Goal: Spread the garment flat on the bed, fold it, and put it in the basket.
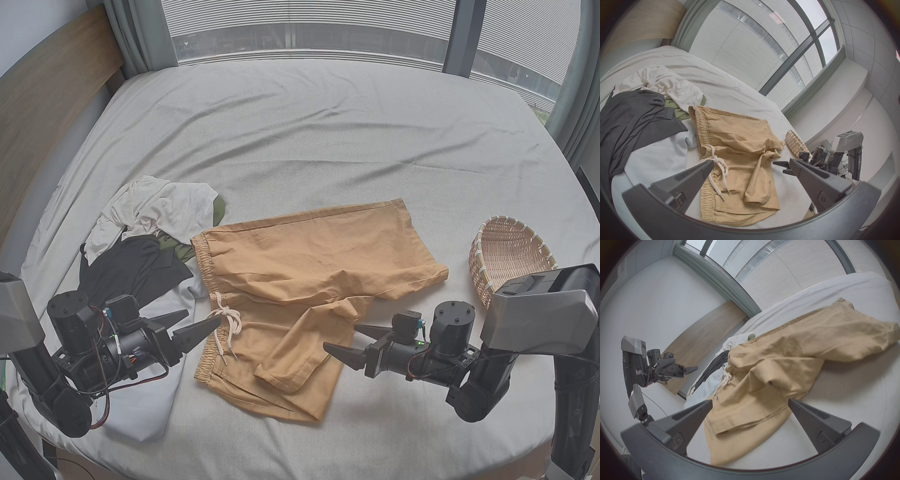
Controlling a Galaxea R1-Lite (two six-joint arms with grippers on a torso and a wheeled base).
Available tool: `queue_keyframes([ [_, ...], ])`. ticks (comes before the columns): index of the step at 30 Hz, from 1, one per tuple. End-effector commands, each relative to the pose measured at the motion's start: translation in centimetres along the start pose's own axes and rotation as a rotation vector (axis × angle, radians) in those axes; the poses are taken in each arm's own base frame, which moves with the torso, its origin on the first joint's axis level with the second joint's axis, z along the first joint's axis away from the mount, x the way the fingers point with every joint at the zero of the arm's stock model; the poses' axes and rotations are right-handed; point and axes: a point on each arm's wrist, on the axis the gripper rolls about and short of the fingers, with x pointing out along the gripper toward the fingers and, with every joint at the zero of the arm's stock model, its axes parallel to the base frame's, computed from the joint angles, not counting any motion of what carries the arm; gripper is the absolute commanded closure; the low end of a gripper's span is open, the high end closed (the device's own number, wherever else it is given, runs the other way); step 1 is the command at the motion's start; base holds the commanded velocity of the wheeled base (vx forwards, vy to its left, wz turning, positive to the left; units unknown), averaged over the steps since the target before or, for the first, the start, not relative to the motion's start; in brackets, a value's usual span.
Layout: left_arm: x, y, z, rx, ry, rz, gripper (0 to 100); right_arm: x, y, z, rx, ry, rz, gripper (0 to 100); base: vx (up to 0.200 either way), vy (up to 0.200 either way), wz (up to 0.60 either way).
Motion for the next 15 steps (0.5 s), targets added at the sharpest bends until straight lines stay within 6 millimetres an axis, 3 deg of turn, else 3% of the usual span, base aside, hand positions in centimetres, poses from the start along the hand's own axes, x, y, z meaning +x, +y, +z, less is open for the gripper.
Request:
queue_keyframes([
  [1,0.0,-0.1,0.0,0.003,-0.004,-0.003,0,0.0,0.3,0.5,-0.010,-0.016,0.008,0,0.000,0.000,0.00],
  [9,0.0,0.0,0.1,0.002,-0.005,-0.001,0,1.7,-0.1,2.3,-0.042,-0.100,0.029,0,0.000,0.000,0.00],
  [15,0.0,0.0,0.1,0.002,-0.005,-0.001,0,2.3,-0.9,2.0,-0.042,-0.104,0.018,0,0.000,0.000,0.00],
])
